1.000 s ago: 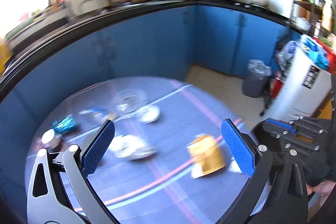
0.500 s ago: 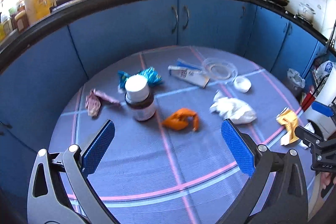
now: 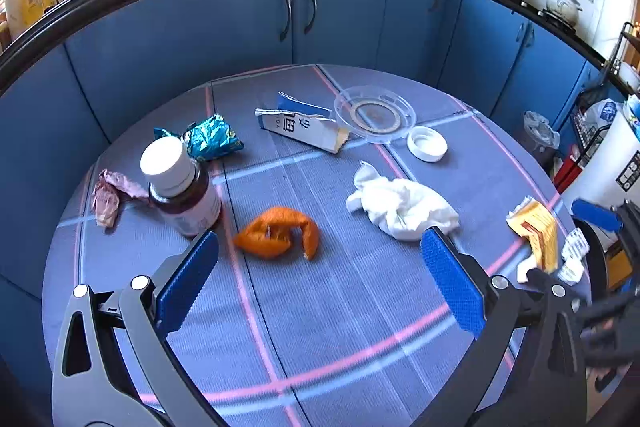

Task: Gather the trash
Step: 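Grasp the orange crumpled item with the left gripper while the right grasps the yellow printed bag, then carry the orange item and yellow bag over the black bin with both grippers, then open the left gripper to drop the orange item while the right releases the bag, then grasp the white tissue with the left gripper while the right grasps the white tube, then carry the tissue and white tube over the black bin with both grippers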

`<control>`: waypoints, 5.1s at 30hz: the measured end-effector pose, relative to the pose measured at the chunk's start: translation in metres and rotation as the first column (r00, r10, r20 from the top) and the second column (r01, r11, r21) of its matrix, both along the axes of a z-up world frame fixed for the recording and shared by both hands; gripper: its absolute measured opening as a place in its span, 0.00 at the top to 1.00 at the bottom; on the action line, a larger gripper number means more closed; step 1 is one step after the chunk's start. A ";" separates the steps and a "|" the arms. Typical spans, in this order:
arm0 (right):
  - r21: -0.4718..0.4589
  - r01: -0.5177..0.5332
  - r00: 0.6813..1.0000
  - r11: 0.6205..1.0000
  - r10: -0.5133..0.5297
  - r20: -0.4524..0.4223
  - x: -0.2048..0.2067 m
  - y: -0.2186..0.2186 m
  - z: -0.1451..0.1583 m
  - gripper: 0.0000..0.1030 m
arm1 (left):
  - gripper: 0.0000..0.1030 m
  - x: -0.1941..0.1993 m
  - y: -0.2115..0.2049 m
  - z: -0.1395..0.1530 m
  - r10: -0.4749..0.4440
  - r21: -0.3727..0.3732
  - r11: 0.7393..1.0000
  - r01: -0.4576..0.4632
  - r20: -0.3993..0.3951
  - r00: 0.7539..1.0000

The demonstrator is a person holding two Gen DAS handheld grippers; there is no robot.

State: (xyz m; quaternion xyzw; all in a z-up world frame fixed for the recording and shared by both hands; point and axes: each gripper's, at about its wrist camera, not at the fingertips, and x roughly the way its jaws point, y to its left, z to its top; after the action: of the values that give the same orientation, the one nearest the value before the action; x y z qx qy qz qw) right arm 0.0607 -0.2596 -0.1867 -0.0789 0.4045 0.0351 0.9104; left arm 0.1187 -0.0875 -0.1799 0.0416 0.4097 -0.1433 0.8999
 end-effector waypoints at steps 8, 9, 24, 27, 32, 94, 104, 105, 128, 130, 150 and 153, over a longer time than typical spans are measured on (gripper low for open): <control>0.026 0.003 1.000 1.000 -0.003 -0.025 0.013 0.000 -0.015 0.14 | 0.30 0.030 0.015 -0.027 0.056 -0.020 0.998 -0.058 -0.111 0.992; 0.027 0.003 1.000 1.000 -0.002 -0.030 0.015 0.000 -0.017 0.14 | 0.32 0.032 0.015 -0.030 0.059 -0.020 0.998 -0.062 -0.119 0.991; 0.115 0.003 1.000 0.993 -0.001 -0.014 0.012 -0.007 -0.010 0.59 | 0.79 0.027 0.022 -0.017 0.036 -0.061 0.997 -0.040 -0.067 0.997; 0.111 0.012 1.000 0.994 -0.013 0.010 0.007 -0.012 0.001 0.59 | 0.79 0.020 0.014 -0.002 0.010 -0.070 0.997 -0.013 -0.036 0.999; 0.111 0.054 0.997 0.992 -0.059 0.043 -0.007 -0.034 0.018 0.59 | 0.79 0.008 -0.011 0.019 -0.045 -0.065 0.997 0.046 0.015 0.999; 0.119 0.424 0.895 0.898 -0.436 0.093 -0.118 -0.236 0.024 0.23 | 0.04 -0.093 -0.313 0.076 -0.535 0.012 0.843 0.538 0.125 0.836; 0.118 0.369 0.920 0.922 -0.380 0.094 -0.103 -0.207 0.029 0.20 | 0.04 -0.083 -0.285 0.078 -0.493 -0.004 0.868 0.497 0.129 0.861; 0.117 0.351 0.927 0.929 -0.362 0.093 -0.099 -0.199 0.029 0.20 | 0.04 -0.081 -0.278 0.077 -0.481 -0.004 0.874 0.485 0.129 0.867; 0.058 0.140 0.990 0.988 -0.138 -0.035 -0.026 -0.073 -0.014 0.20 | 0.04 0.012 -0.080 -0.002 -0.154 0.031 0.987 0.155 -0.056 0.987; 0.049 0.151 0.988 0.987 -0.149 -0.046 -0.023 -0.072 -0.018 0.20 | 0.04 0.019 -0.076 -0.010 -0.151 0.029 0.988 0.154 -0.071 0.986; 0.130 0.094 0.995 0.987 -0.095 0.008 -0.012 -0.063 -0.003 0.95 | 0.68 0.033 -0.064 -0.018 -0.193 -0.005 0.981 0.193 -0.061 0.979; 0.128 0.086 0.996 0.988 -0.090 0.024 -0.016 -0.064 0.004 0.95 | 0.69 0.025 -0.067 -0.004 -0.214 -0.008 0.977 0.213 -0.026 0.977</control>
State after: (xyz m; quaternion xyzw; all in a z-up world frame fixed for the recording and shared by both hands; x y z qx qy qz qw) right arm 0.0449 -0.3238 -0.1832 -0.0035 0.3909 0.0194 0.9202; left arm 0.1439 -0.1545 -0.1836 0.0811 0.4146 -0.2407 0.8738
